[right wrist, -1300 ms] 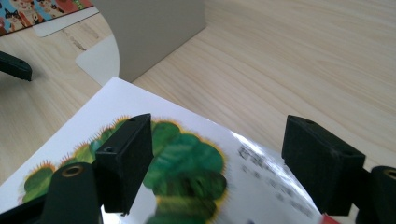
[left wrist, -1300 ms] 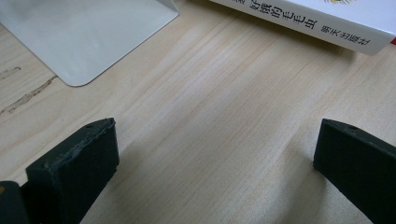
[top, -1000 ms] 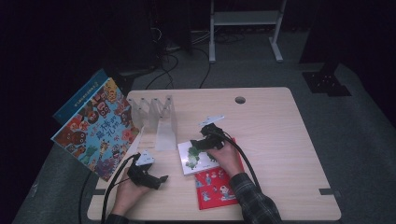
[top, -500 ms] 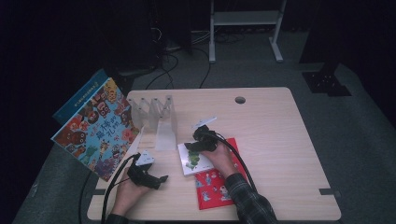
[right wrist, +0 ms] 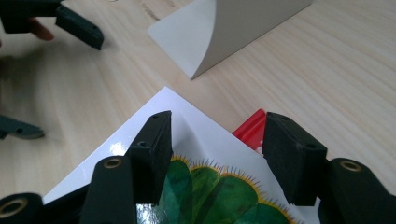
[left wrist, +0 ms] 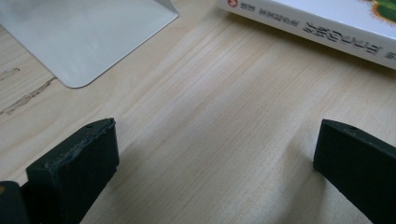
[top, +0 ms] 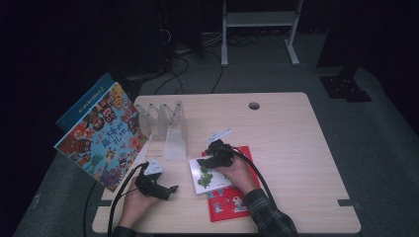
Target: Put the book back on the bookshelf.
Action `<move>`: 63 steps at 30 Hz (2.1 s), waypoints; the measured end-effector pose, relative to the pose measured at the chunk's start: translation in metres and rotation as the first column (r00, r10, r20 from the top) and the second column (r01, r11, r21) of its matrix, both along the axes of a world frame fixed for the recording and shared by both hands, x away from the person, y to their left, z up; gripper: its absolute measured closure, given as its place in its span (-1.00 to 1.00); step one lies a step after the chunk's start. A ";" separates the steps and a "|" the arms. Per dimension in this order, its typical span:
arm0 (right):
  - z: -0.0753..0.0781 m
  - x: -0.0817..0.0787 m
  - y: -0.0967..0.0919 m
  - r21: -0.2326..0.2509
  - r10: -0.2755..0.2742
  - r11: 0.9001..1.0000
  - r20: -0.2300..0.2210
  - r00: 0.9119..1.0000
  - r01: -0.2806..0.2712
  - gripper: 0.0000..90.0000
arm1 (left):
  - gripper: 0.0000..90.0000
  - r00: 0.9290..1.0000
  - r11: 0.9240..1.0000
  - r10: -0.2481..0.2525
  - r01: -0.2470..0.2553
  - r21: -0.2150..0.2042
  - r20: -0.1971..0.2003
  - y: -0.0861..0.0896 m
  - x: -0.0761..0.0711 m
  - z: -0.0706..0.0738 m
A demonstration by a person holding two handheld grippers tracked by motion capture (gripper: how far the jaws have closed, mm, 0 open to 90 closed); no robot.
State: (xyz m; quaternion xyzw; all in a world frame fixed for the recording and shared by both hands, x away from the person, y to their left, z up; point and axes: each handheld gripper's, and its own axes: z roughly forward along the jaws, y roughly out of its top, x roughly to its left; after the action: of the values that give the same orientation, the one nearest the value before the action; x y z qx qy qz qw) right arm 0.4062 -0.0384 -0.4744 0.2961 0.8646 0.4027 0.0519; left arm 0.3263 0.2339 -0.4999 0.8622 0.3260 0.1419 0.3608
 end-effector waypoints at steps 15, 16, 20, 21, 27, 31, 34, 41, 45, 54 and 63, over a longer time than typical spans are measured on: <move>0.001 -0.021 -0.002 -0.001 0.064 0.998 0.004 0.998 -0.064 -0.12 | -1.00 0.989 0.989 -0.143 0.141 -0.044 -0.047 -0.032 0.009 0.021; 0.002 -0.021 -0.002 -0.002 0.062 0.998 0.004 0.998 -0.062 -0.14 | -1.00 0.988 0.989 -0.147 0.145 -0.043 -0.051 -0.033 0.010 0.022; 0.009 -0.025 -0.010 0.005 0.056 0.998 0.028 0.998 -0.056 -0.14 | -1.00 0.984 0.985 -0.167 0.164 -0.054 -0.059 -0.042 0.016 0.026; 0.012 -0.027 -0.013 0.004 0.055 0.998 0.032 0.998 -0.055 -0.14 | -1.00 0.984 0.985 -0.170 0.168 -0.052 -0.056 -0.044 0.018 0.028; 0.019 -0.044 -0.037 0.007 0.047 0.999 0.052 0.998 -0.047 0.04 | -1.00 0.981 0.982 -0.183 0.180 -0.061 -0.065 -0.053 0.026 0.031; 0.022 -0.057 -0.057 0.023 0.037 0.999 0.053 0.998 -0.038 0.19 | -1.00 0.978 0.980 -0.197 0.193 -0.052 -0.075 -0.059 0.032 0.031; 0.023 -0.067 -0.070 0.020 0.039 0.999 0.058 0.998 -0.040 0.32 | -1.00 0.975 0.978 -0.205 0.201 -0.054 -0.087 -0.062 0.035 0.030; 0.019 -0.092 -0.087 0.028 0.058 0.998 0.030 0.998 -0.058 0.70 | -1.00 0.968 0.975 -0.220 0.213 -0.069 -0.119 -0.071 0.039 0.025; 0.014 -0.105 -0.088 0.018 0.085 0.996 0.018 0.996 -0.085 0.84 | -1.00 0.962 0.971 -0.236 0.230 -0.058 -0.136 -0.074 0.041 0.026; 0.006 -0.123 -0.078 -0.019 0.126 0.992 0.013 0.992 -0.126 0.98 | -1.00 0.955 0.968 -0.248 0.240 -0.071 -0.162 -0.081 0.042 0.021; -0.004 -0.126 -0.068 -0.075 0.135 0.988 0.009 0.991 -0.134 0.99 | -1.00 0.939 0.960 -0.278 0.262 -0.099 -0.202 -0.084 0.044 0.017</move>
State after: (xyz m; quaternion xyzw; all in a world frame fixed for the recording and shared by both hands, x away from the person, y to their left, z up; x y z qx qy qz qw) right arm 0.2799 -0.1064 -0.4784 0.2324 0.8965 0.3750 0.0417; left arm 0.3708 0.1502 -0.4824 0.8956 0.2463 -0.0141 0.3701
